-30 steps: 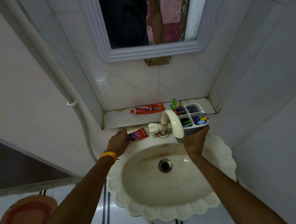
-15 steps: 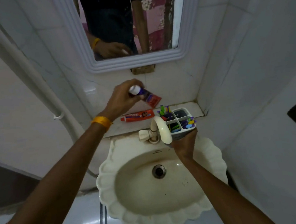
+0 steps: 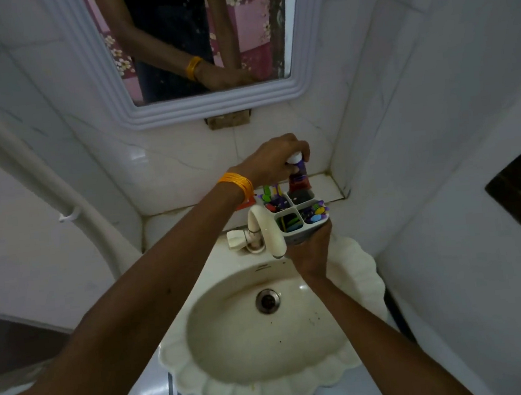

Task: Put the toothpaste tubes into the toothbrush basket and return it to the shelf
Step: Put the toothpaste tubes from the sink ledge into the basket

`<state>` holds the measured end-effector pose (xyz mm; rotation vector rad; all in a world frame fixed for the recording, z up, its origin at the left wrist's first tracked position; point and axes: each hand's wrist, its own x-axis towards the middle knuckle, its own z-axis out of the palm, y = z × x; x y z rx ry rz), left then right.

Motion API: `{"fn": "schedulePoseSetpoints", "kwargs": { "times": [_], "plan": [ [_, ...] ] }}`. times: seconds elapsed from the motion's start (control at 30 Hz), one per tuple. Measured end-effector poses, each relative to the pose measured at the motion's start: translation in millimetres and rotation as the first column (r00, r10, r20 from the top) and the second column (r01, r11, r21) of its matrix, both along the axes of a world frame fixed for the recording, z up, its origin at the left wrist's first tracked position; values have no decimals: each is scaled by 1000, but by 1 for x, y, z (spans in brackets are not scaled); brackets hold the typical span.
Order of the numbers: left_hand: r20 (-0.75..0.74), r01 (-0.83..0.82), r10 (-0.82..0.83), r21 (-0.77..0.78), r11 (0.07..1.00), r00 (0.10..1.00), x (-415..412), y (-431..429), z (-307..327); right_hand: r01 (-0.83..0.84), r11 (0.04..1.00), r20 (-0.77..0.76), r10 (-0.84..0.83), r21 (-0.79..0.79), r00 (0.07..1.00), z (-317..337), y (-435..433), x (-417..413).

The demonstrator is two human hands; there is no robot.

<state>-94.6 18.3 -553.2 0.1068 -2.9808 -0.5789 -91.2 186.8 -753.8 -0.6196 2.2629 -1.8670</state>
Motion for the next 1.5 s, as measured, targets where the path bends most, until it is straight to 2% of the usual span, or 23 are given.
{"fn": "schedulePoseSetpoints", "kwargs": {
  "times": [0.37, 0.47, 0.6, 0.8, 1.03, 1.17, 1.5],
  "plan": [
    [21, 33, -35, 69, 997, 999, 9, -22, -6, 53, 998, 49, -55, 34, 997, 9, -3, 2],
    [67, 46, -47, 20, 999, 997, 3, -9, -20, 54, 998, 49, -56, 30, 997, 10, -5, 1],
    [155, 5, -15, 69, 998, 988, -1, 4, -41, 52, 998, 50, -53, 40, 997, 12, -6, 1],
    [56, -124, 116, 168, 978, 992, 4, -5, -45, 68, 997, 59, -70, 38, 996, 13, -8, 3],
    [79, -148, 136, 176, 973, 988, -11, 2, -49, 59, 997, 51, -62, 53, 997, 14, -8, 4],
    [100, -105, 92, 142, 984, 991, -24, 5, -49, 63, 997, 57, -66, 47, 996, 15, -10, 4],
    [124, -155, 140, 129, 979, 982, -28, 0, -52, 82, 996, 88, -83, 20, 993, 10, -9, 2]
  ]
}}
